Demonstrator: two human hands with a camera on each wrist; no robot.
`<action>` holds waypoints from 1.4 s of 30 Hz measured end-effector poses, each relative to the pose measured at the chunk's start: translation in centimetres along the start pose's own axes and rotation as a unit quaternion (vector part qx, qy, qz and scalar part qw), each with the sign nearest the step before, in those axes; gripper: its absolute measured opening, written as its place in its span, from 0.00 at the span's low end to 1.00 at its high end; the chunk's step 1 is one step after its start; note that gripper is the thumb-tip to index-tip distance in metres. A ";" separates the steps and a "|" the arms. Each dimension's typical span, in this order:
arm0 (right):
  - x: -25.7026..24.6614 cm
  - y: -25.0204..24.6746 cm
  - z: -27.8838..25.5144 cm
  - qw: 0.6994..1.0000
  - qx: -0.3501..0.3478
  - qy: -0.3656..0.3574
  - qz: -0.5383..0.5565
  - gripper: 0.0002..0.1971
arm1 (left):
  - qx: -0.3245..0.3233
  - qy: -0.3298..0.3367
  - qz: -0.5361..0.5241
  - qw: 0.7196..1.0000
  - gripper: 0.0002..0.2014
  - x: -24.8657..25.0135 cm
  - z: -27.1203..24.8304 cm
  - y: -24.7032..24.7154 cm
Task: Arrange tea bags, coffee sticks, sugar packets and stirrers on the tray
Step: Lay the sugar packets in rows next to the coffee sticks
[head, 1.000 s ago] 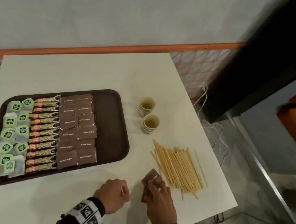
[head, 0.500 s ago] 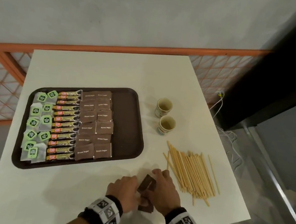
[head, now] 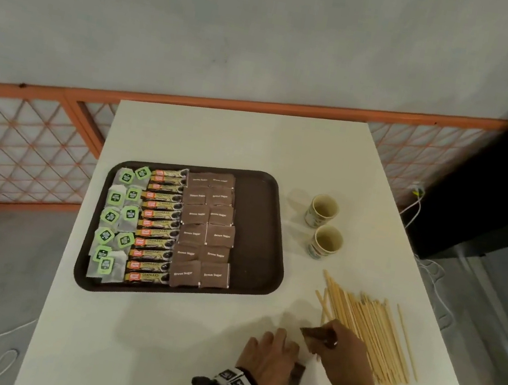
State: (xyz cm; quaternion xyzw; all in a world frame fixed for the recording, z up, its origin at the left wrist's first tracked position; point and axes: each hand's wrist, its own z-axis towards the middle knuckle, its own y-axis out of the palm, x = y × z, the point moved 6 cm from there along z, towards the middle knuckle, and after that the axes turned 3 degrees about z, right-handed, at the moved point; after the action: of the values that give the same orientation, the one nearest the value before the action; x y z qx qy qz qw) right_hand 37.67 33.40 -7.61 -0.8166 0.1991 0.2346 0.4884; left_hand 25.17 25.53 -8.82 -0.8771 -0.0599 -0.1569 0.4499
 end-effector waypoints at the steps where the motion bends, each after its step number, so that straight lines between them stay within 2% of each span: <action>1: 0.0 -0.8 -0.1 1.000 0.008 0.005 0.013 0.08 | -0.006 0.007 0.012 1.000 0.25 0.2 0.1 0.0; 4: -0.2 -2.0 -0.1 0.999 0.004 0.007 0.048 0.04 | -0.022 0.016 0.007 1.000 0.22 0.2 0.4 -0.1; 6: -1.1 -2.4 0.0 0.996 -0.008 0.002 0.083 0.04 | -0.016 -0.020 -0.098 0.995 0.17 -0.9 0.4 -0.5; 7: -1.9 -2.3 -0.1 0.994 -0.020 -0.002 0.104 0.05 | 0.001 -0.052 -0.189 0.981 0.14 -2.1 0.3 -1.0; 8: -3.0 -2.0 -0.2 0.991 -0.037 -0.006 0.130 0.06 | 0.022 -0.082 -0.293 0.952 0.11 -3.3 0.1 -1.5; 10: -5.9 -1.0 -0.3 0.977 -0.077 -0.014 0.198 0.06 | 0.057 -0.111 -0.481 0.868 0.08 -6.0 -0.6 -2.8; 12: -8.8 0.5 -0.1 0.968 -0.104 -0.030 0.226 0.06 | 0.071 -0.121 -0.609 0.781 0.09 -8.3 -1.9 -4.2; 14: -11.2 2.2 0.6 0.972 -0.094 -0.053 0.207 0.04 | 0.084 -0.128 -0.699 0.698 0.12 -10.4 -3.5 -5.5; 15: -12.2 3.1 0.9 0.975 -0.090 -0.062 0.191 0.02 | 0.094 -0.129 -0.722 0.674 0.14 -11.5 -4.3 -6.0; 16: -13.2 4.1 1.3 0.978 -0.089 -0.065 0.178 0.01 | 0.108 -0.132 -0.730 0.662 0.15 -12.6 -5.0 -6.4; 20: -16.7 8.1 2.1 0.978 -0.112 -0.048 0.172 0.06 | 0.181 -0.154 -0.706 0.667 0.09 -17.2 -7.5 -6.9; 22: -18.6 9.7 2.7 0.978 -0.123 -0.047 0.163 0.06 | 0.220 -0.187 -0.690 0.664 0.08 -19.7 -8.8 -6.6; 25: -20.6 11.6 4.6 0.977 -0.125 -0.023 0.173 0.05 | 0.271 -0.253 -0.691 0.620 0.08 -23.5 -11.0 -5.9; 29: -22.0 13.7 7.0 0.981 -0.121 0.007 0.150 0.05 | 0.272 -0.286 -0.699 0.596 0.09 -26.5 -13.4 -5.4; 32: -22.0 14.3 7.9 0.988 -0.094 0.033 0.114 0.05 | 0.261 -0.273 -0.718 0.584 0.10 -27.5 -13.9 -5.4; 36: -21.3 14.8 8.3 0.996 -0.072 0.028 0.034 0.07 | 0.261 -0.233 -0.708 0.613 0.05 -27.8 -14.0 -6.2; 38: -21.2 14.8 8.2 0.997 -0.064 0.021 0.024 0.08 | 0.263 -0.220 -0.709 0.616 0.06 -27.7 -14.2 -6.7; 42: -23.0 13.0 6.6 0.996 -0.045 -0.060 0.052 0.11 | 0.258 -0.189 -0.724 0.611 0.08 -27.2 -14.0 -7.7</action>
State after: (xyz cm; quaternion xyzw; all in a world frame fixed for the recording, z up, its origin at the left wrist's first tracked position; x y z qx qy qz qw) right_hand 10.56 35.75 -6.18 -0.8106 0.2004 0.3172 0.4497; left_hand -5.44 19.74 -4.21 -0.4065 -0.7974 -0.2402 0.3759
